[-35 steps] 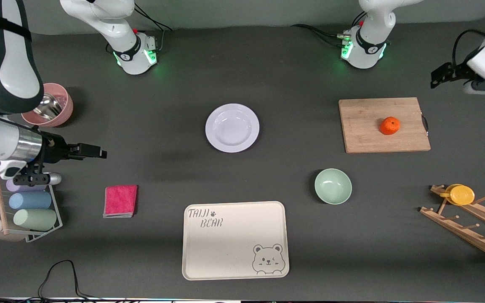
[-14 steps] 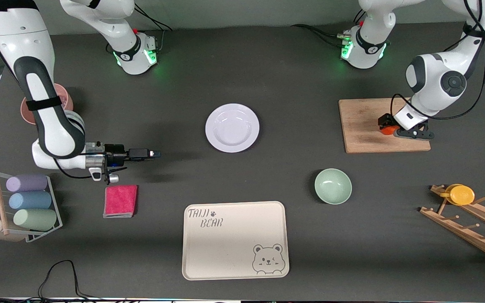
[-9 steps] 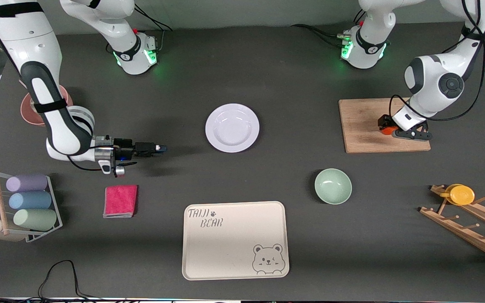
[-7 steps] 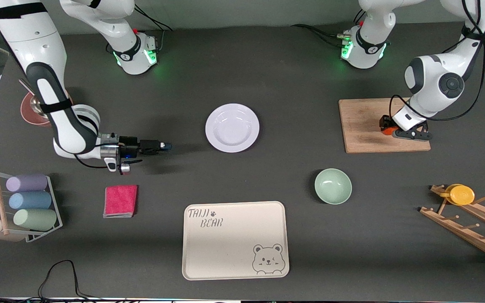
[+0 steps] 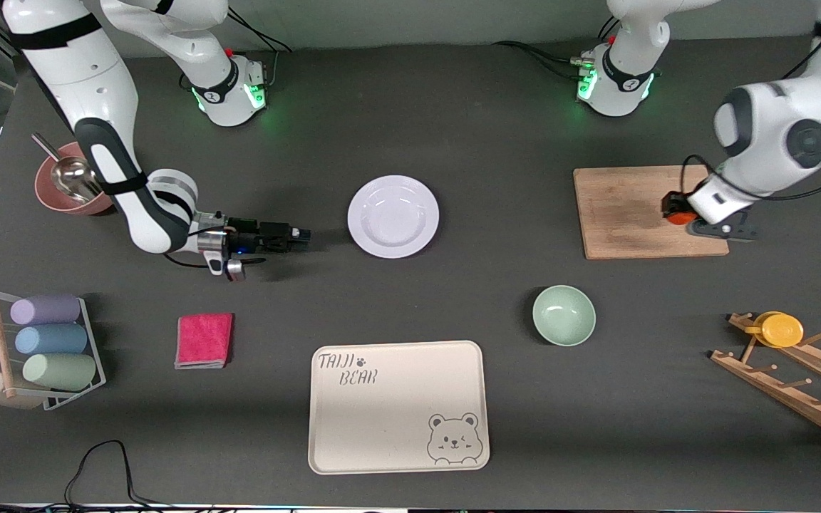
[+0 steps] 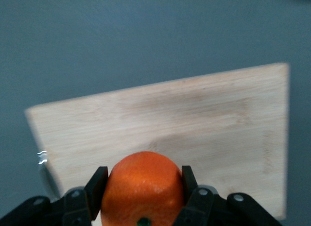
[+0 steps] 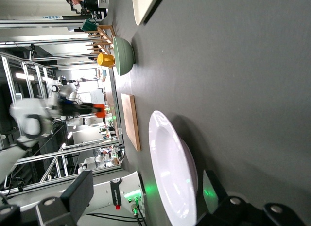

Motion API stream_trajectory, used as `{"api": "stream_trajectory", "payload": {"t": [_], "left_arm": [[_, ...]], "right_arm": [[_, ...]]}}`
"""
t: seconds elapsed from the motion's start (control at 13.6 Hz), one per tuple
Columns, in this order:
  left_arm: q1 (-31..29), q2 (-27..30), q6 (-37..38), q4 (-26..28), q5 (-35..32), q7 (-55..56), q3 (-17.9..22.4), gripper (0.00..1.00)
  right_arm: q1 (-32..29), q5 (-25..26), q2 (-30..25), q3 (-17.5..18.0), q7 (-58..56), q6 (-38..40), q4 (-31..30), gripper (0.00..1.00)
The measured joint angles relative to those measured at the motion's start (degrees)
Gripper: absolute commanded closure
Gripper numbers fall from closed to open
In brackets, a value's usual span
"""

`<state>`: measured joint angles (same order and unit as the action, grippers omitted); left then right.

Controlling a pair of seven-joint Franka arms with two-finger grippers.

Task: Place orange and plate with both arms
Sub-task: 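Lift the orange with the left gripper and carry it toward the plate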

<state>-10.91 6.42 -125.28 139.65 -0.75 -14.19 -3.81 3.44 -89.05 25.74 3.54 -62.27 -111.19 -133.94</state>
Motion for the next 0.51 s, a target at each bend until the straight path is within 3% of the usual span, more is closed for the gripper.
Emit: {"api": "stream_trajectory", "payload": {"t": [0.22,0.37,0.51], "left_arm": [[-0.05,5.53,22.0,-16.55,-0.26,0.02,0.48,0.45],[-0.06,5.87,28.49,-23.75,-0.84,0.04,0.58,0.45],[-0.05,5.2,29.59,-26.17,-0.92,0.74,0.5,0.45]], "right_arm": [[3.54,-6.65,2.8,0.02,-5.42,-1.31,-1.11,0.0],[5.44,-9.77,3.72,0.03,-7.21,-2.21,-1.59,0.0],[6.58,-11.09,3.76,0.03,-7.82,-2.46,-2.16,0.0]]}}
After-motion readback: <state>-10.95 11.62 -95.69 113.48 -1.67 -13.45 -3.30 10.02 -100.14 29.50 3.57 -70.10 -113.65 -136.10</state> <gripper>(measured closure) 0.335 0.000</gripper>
